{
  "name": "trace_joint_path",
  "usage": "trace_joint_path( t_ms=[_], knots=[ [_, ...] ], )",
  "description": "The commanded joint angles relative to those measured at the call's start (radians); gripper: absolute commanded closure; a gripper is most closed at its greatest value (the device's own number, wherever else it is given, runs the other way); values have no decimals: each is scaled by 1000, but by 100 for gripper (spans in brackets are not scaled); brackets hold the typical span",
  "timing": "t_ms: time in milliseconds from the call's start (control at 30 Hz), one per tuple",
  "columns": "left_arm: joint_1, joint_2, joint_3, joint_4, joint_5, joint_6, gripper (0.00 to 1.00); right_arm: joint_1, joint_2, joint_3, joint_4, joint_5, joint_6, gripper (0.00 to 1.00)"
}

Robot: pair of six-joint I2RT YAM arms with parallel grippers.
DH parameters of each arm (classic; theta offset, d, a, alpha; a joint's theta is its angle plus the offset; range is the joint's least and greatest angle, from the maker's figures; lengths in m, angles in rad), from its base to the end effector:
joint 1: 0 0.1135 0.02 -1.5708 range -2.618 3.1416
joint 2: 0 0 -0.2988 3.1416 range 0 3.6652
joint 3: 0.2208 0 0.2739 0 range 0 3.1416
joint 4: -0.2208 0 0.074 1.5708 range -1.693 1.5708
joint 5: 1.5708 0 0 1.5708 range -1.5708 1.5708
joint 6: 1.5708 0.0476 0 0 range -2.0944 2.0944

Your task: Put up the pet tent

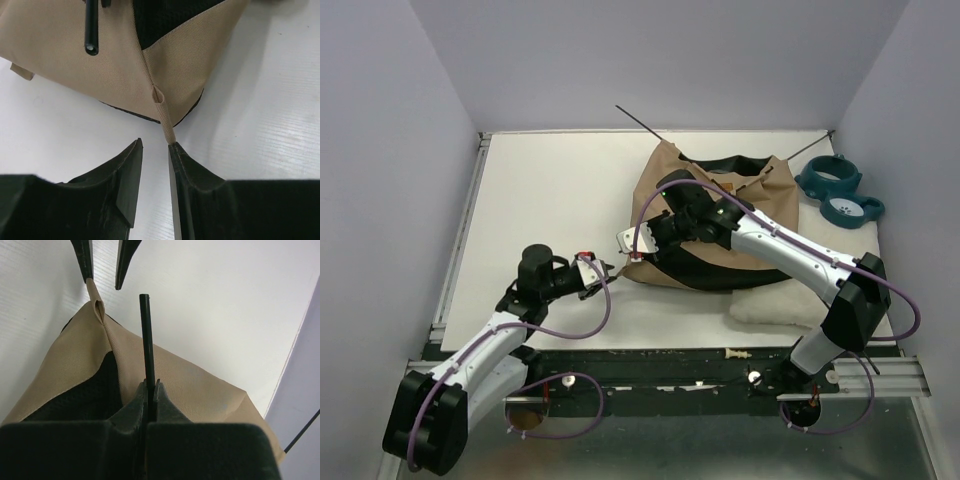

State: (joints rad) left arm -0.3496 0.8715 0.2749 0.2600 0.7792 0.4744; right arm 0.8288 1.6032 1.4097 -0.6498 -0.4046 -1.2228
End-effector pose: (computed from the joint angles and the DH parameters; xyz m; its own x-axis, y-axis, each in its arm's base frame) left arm 0.1617 -0.0945 0.2060 0.1200 0.3022 -0.9457 0.9129 0.3408 0.2247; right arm 0.2442 0.2941 0.3317 0.6312 -0.5903 -0.5031 -0.7658 -0.3715 -0.5249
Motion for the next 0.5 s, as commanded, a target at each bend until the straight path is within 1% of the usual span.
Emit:
trace_joint_path(
  t_ms=[0, 67, 133, 233, 367, 467],
  knots=[
    [-9, -22, 26, 21, 87, 38, 58, -7, 14, 40, -33, 16, 19, 99],
    [-11, -45, 23, -21, 106, 72, 56, -8, 18, 49, -33, 16, 20, 99],
    [-14, -60, 20, -59, 118, 101, 51, -7, 23, 57, -39, 16, 20, 99],
    [-22, -63, 27, -90, 112, 118, 47, -8, 24, 58, -39, 16, 20, 99],
    [-23, -26, 52, -91, 95, 102, 46, -8, 26, 58, -40, 12, 19, 99],
    [-25, 6, 72, -84, 78, 84, 49, -8, 29, 61, -39, 10, 22, 99]
  ],
)
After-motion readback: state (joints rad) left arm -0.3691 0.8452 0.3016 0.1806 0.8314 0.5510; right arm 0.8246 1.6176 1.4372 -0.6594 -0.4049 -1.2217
